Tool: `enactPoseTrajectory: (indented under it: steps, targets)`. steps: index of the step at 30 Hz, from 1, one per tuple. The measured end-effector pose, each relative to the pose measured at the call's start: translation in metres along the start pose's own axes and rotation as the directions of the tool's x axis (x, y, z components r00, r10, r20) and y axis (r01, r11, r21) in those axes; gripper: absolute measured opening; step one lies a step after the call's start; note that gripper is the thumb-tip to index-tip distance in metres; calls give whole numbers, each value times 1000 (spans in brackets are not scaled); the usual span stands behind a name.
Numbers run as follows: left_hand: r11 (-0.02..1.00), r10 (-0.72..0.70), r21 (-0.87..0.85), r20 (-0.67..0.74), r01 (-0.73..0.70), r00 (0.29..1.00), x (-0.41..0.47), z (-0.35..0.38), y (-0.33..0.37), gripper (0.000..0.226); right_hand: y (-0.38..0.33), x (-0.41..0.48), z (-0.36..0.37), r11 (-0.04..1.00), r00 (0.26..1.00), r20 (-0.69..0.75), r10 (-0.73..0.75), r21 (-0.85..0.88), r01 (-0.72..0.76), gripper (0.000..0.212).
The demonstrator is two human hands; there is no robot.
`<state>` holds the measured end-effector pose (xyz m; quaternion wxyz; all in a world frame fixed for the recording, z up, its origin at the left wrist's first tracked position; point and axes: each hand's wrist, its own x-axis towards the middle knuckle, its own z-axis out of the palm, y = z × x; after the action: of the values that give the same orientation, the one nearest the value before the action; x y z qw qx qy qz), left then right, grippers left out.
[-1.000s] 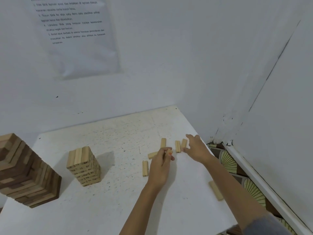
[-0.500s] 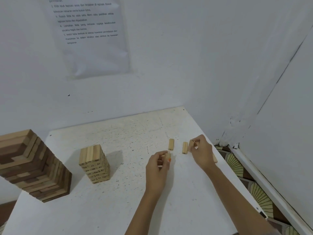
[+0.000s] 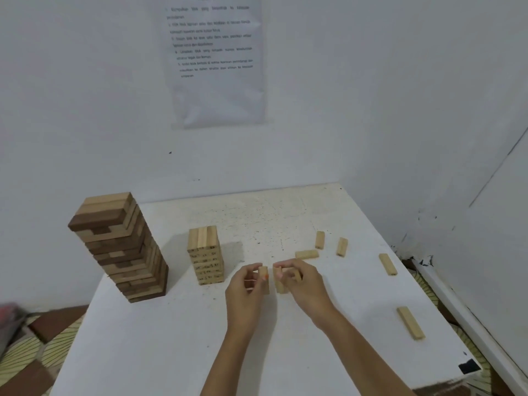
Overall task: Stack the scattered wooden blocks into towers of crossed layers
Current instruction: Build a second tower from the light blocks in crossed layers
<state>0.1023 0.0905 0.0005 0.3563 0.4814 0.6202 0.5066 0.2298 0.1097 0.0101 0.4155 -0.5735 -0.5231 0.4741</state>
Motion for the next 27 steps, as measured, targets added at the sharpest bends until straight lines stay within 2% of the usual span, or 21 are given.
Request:
enactPoseTrajectory:
  steps: [6,9,14,16,20,22,27]
  targets:
    - [987,-103,128,54,95,993,-4,-37,-19,30,4,-11,36,995,998,57,42,-89,-37,11]
    - [981,-146,136,59,137,987,-7,-48,-23,32,5,-15,46,990,996,86,33,-142,-20,10]
    - [974,-166,165,58,155,984,-8,-58,-29,32,8,-16,50,965,999,37,16,-262,-6,13]
    - [970,-167,188,48,155,985,-9,-59,-30,31,7,-18,48,975,998,31,60,-216,-52,14]
    - [964,-162,221,61,145,985,-10,-58,-32,31,9,-24,44,987,985,84,149,-72,-143,36]
    - [964,-165,220,70,146,984,-11,-58,-34,31,12,-27,44,991,991,76,110,-83,-104,37]
    - [967,-166,210,76,147,983,-13,-60,-36,30,12,-30,43,990,997,-60,-40,-135,31,36]
